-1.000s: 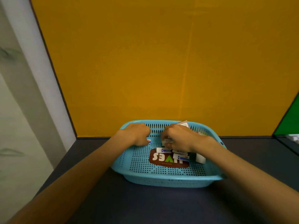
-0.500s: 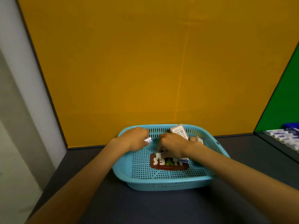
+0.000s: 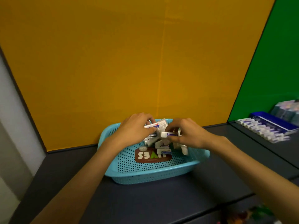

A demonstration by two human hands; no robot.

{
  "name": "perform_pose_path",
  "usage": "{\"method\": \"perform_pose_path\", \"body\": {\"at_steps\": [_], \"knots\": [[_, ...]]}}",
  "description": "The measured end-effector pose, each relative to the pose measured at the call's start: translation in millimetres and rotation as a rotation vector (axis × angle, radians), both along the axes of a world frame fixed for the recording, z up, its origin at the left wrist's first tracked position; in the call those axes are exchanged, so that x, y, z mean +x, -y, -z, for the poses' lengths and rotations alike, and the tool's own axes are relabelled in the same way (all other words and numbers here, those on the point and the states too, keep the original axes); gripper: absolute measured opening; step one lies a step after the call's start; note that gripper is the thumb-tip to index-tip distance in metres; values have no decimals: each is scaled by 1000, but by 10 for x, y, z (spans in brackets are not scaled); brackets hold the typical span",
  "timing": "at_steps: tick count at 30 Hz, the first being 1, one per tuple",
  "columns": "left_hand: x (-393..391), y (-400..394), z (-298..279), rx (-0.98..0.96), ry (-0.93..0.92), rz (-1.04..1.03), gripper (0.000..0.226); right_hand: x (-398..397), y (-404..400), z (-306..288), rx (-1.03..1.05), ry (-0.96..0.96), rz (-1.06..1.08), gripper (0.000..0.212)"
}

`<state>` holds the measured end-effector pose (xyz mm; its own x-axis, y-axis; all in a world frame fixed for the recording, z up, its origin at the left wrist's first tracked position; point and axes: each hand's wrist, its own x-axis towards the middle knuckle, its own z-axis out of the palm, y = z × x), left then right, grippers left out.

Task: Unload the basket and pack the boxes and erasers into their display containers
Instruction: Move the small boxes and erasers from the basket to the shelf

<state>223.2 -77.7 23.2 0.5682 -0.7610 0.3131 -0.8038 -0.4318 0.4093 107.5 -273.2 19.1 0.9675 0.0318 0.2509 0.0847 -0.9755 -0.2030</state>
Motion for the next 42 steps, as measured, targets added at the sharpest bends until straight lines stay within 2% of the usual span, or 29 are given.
{"method": "perform_pose_path", "body": {"at_steps": [4,14,24,32,42], "knots": [[-357,316,-33,-13,13,59,22,-432,393,-12,6,36,69,23],[-1661,1664,68,-88,-31,159,21,-1998,1733,239,231,77,238,14],[-2710,2941,413,-57,-81,96,19,-3306,2983,488,321,78,330,13],[-2882,3752,493,32,5,25,20,-3466,3759,615,303,71,298,14],[-2224,4811,677,71,46,-7,27,-2973,4665,637,308,12,222,16]]}}
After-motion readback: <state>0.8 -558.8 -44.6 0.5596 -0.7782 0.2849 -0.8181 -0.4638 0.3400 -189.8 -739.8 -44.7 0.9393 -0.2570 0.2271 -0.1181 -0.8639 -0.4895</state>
